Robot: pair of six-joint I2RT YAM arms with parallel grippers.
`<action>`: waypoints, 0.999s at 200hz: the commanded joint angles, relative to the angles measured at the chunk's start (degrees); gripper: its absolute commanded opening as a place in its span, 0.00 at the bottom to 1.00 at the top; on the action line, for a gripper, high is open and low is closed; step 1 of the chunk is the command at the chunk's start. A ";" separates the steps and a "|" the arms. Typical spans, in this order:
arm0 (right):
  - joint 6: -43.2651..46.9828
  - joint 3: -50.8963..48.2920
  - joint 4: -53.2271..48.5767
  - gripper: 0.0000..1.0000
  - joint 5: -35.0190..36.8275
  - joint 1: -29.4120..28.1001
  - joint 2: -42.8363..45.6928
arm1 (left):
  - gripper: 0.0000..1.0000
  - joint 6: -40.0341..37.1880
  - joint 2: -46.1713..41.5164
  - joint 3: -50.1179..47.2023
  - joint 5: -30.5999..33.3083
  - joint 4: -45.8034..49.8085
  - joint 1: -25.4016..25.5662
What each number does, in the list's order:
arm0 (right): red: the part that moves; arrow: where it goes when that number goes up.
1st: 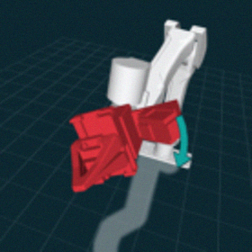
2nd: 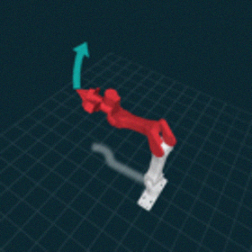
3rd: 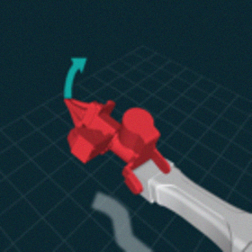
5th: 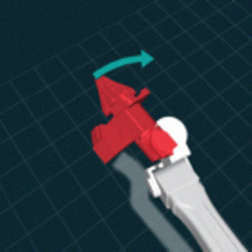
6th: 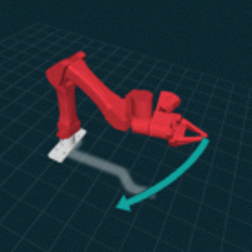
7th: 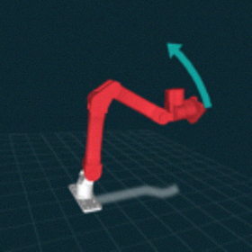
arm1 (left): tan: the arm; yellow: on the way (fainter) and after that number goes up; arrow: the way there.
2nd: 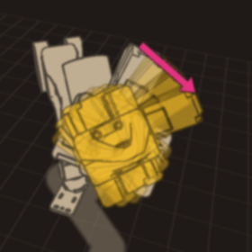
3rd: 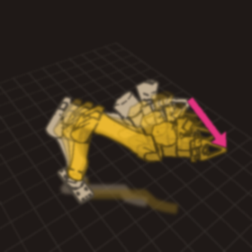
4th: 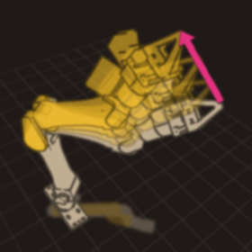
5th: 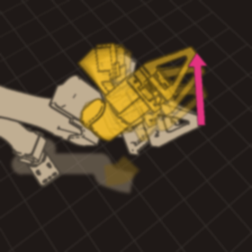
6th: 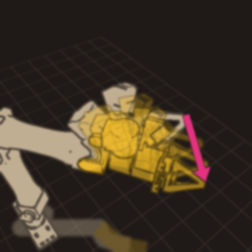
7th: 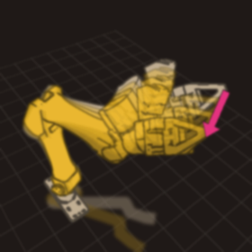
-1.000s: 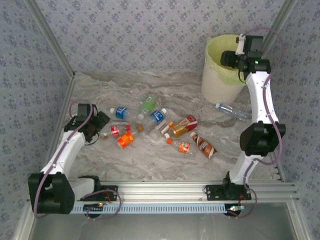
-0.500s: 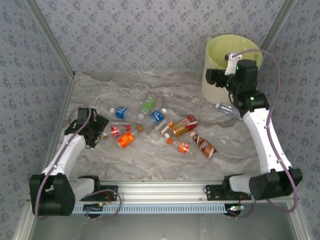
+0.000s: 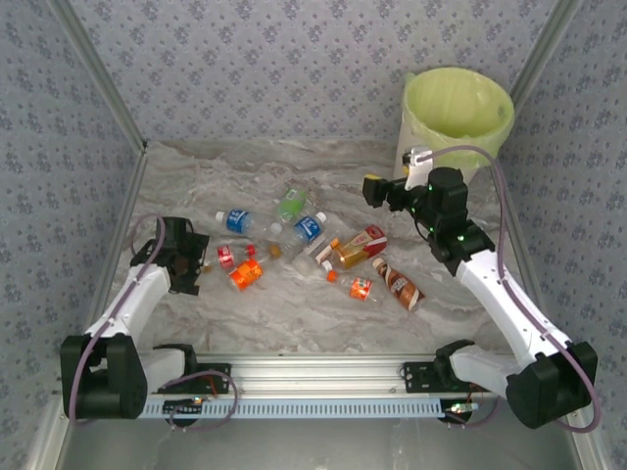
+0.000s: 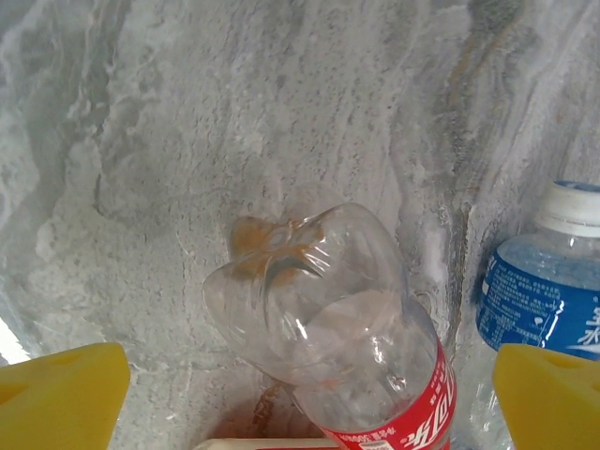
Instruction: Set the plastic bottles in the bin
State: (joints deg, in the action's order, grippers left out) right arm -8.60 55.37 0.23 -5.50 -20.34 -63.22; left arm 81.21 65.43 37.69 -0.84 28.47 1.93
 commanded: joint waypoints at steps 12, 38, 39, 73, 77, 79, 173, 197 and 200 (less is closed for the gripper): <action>-1.72 -2.28 7.95 1.00 3.35 -2.50 1.17 | 0.99 8.65 4.23 0.93 -5.04 -1.78 0.12; -3.88 -3.95 10.87 1.00 2.17 -3.42 0.65 | 1.00 10.51 8.28 1.43 -6.98 -3.49 0.07; -3.88 -3.95 10.86 1.00 2.16 -3.45 0.60 | 1.00 10.53 8.38 1.47 -6.98 -3.63 0.03; -2.59 -2.44 7.07 1.00 3.97 -4.52 -0.06 | 0.99 10.74 12.09 2.41 -6.22 -6.70 0.01; -2.29 -2.09 6.45 1.00 4.28 -4.61 -0.10 | 0.99 10.74 12.40 2.53 -6.01 -6.95 0.00; -2.19 -2.00 6.08 1.00 4.47 -4.62 -0.07 | 1.00 10.77 12.52 2.55 -5.84 -7.09 0.04; -2.22 -1.36 3.86 1.00 6.16 -5.16 -0.79 | 0.63 10.68 11.70 -0.15 -1.76 -12.03 0.43; -2.21 -1.04 3.90 1.00 6.11 -5.32 -1.43 | 0.55 8.93 10.24 -0.11 -0.33 -12.07 0.38; -2.21 -1.00 3.90 1.00 6.03 -5.33 -1.58 | 0.54 8.64 10.06 -0.16 -0.18 -12.11 0.40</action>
State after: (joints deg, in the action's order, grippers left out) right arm -10.94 52.03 4.73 -0.58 -25.10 -63.99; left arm 91.96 78.15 37.93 -3.64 17.26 2.02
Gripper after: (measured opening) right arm 0.999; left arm 0.578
